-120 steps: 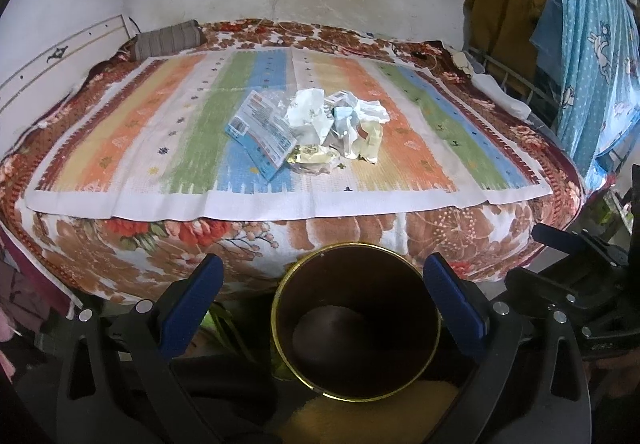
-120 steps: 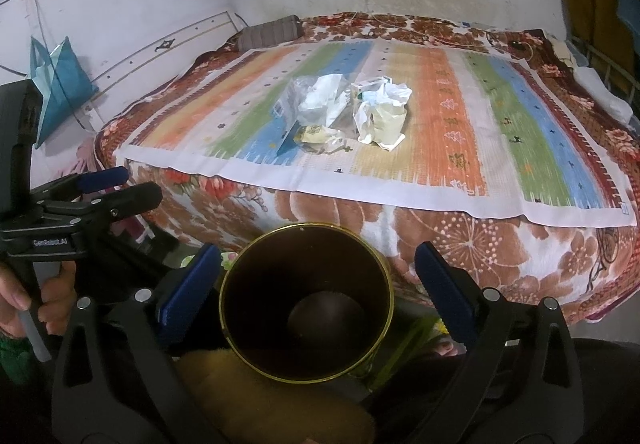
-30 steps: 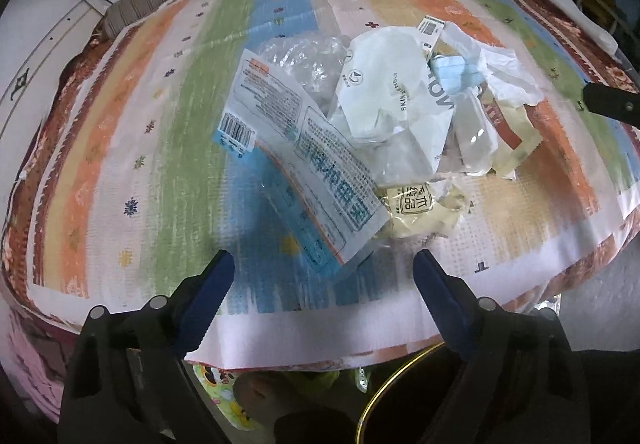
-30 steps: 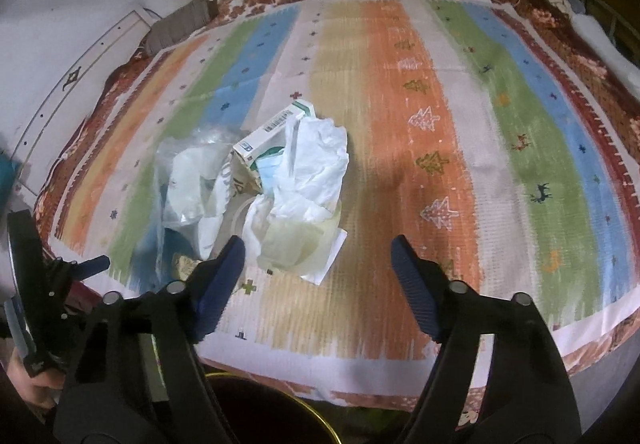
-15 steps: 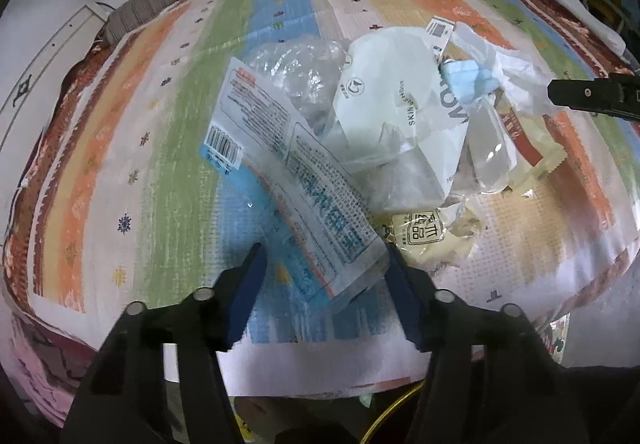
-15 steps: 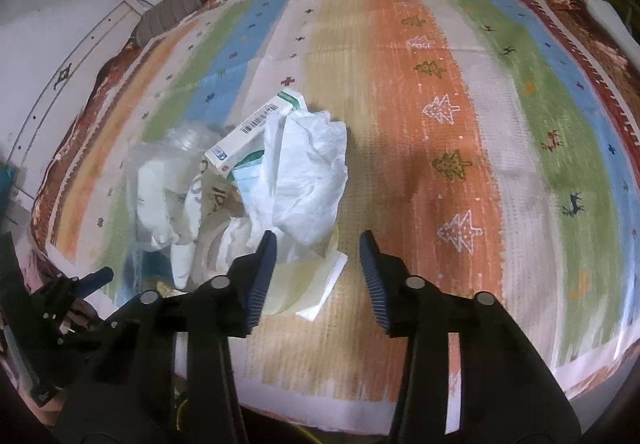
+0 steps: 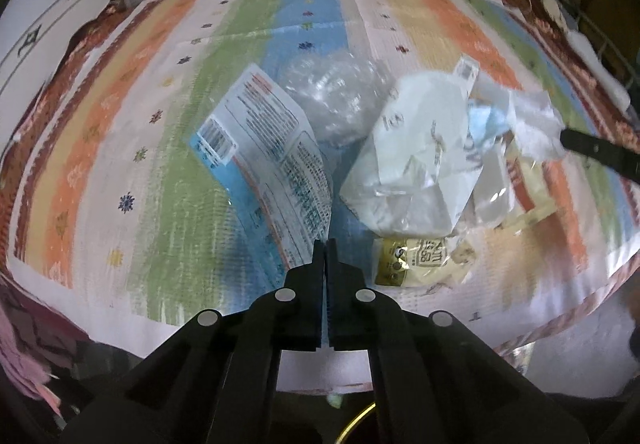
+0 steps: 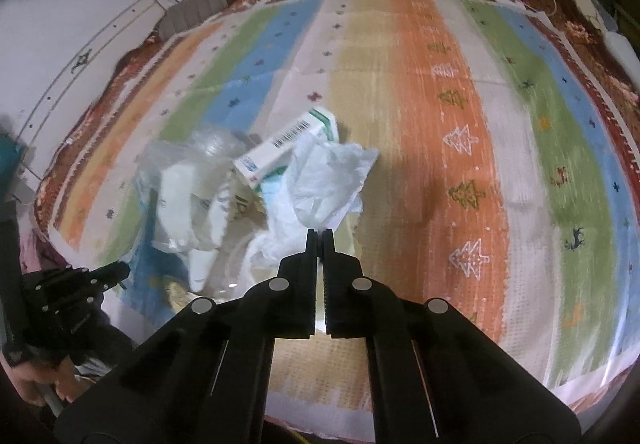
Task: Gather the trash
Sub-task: 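Lift the mask package with left tool while right tool carries tissue toward bin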
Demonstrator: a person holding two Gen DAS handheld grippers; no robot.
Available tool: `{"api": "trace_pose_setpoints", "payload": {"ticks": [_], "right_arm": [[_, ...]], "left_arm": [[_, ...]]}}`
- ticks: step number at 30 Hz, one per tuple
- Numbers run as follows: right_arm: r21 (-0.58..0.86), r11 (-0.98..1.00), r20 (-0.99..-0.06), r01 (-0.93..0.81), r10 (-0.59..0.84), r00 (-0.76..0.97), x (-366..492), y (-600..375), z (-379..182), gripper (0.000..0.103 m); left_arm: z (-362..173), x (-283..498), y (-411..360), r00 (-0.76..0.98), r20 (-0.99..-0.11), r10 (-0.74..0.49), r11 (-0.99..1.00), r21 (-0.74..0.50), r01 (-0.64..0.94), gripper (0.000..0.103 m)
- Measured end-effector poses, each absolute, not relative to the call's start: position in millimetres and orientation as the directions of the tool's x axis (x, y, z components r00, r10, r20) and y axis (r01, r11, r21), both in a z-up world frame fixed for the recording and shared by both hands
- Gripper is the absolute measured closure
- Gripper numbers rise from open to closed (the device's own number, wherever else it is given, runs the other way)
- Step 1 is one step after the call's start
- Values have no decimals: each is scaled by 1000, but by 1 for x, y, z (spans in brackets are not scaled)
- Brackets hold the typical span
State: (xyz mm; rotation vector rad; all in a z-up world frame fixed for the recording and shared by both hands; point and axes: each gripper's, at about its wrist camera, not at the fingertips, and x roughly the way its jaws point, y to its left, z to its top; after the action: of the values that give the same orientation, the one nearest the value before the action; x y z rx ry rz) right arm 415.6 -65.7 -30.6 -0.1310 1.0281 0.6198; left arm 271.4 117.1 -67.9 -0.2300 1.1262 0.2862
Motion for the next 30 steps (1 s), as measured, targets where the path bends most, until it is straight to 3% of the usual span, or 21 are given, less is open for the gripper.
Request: {"api": "trace_pose_setpoints", "payload": {"ticks": [9,30], "right_arm": [[170,804,-799,-569,451,398,396,-74,-1,101],[141,770,-776,-623,476,413,319,-89,35,102]], "left_arm": [[-36,249,134,489,-872,-28,906,-228,-355,103],[19,195,114,588,-801,-114,891,-344,-295,103]]}}
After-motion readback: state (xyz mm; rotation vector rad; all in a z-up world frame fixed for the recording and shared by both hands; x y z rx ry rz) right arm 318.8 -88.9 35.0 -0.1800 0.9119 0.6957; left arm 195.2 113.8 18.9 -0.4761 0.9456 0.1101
